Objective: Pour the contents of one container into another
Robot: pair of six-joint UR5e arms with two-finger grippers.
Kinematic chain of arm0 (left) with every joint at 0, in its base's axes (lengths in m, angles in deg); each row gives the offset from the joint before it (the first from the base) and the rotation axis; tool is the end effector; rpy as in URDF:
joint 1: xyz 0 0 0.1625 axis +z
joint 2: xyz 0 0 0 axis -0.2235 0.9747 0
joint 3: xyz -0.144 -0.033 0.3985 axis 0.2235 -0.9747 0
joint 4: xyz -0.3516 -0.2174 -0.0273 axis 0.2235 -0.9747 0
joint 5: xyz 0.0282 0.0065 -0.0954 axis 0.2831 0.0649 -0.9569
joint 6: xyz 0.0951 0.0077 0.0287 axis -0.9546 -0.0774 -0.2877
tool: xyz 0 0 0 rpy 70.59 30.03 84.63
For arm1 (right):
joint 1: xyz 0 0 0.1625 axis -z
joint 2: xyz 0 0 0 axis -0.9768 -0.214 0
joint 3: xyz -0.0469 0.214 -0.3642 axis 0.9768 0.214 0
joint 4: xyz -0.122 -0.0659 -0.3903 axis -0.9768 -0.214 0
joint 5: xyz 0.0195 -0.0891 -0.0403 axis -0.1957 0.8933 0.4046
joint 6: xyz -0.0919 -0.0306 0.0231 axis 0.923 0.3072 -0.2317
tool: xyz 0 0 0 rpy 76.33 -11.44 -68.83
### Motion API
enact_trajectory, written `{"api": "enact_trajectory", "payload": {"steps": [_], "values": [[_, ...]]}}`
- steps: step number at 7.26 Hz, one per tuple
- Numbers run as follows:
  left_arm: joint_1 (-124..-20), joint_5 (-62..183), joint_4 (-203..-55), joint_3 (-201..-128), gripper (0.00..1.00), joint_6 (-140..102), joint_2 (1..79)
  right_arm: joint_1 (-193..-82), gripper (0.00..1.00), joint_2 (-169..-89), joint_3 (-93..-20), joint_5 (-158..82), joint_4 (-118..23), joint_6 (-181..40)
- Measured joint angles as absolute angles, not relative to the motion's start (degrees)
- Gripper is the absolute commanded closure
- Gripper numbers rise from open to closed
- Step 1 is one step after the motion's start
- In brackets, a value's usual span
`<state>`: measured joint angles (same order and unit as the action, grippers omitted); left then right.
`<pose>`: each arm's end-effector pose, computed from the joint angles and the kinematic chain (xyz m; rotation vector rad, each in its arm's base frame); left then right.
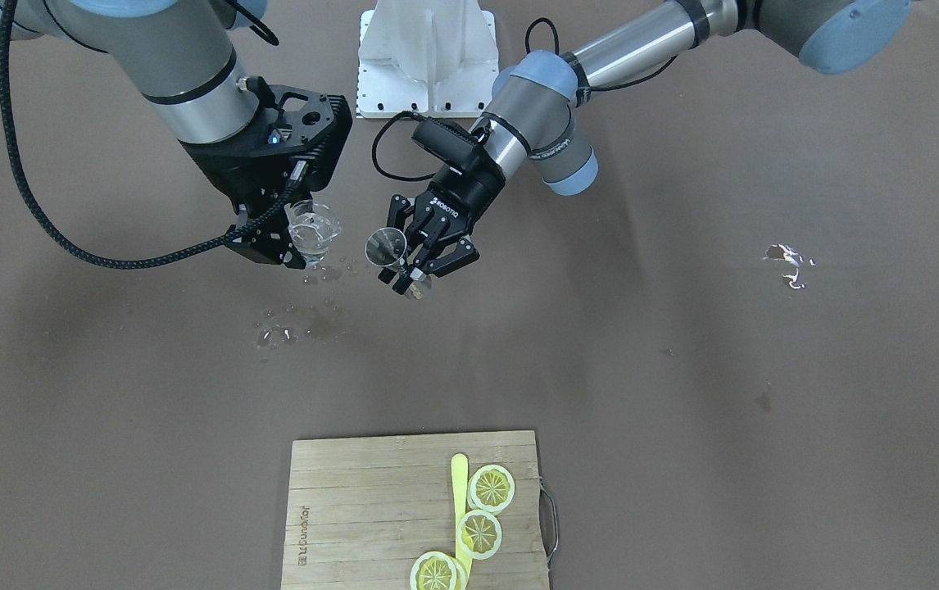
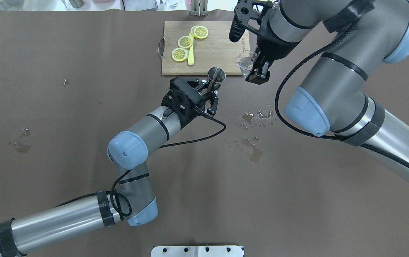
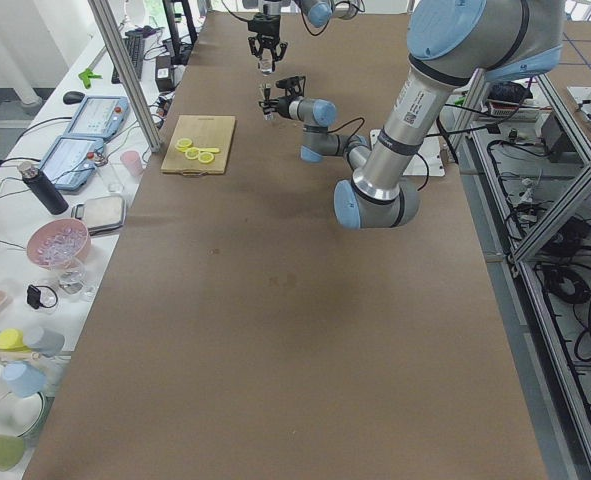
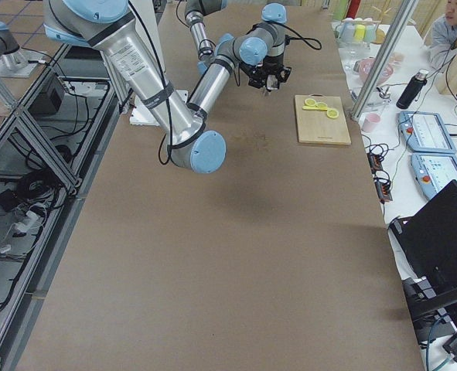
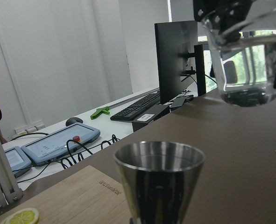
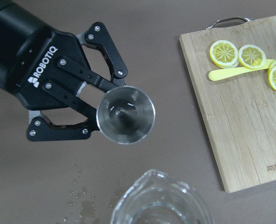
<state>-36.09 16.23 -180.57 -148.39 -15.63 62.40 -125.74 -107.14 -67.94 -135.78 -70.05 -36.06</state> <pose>0.5731 -0.4347 0.1820 1.5125 0.9873 0.2199 -0.3604 -0.5242 0.1380 0.7153 -0.7115 -1.1766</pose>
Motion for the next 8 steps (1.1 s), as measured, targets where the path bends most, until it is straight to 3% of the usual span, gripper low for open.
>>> {"api": "enact_trajectory", "payload": {"steps": [8], "values": [[-36.0, 16.2, -180.5, -148.4, 1.0, -15.7, 62.5, -124.6, 1.0, -102.8, -66.3, -132.6, -77.5, -35.9]]}}
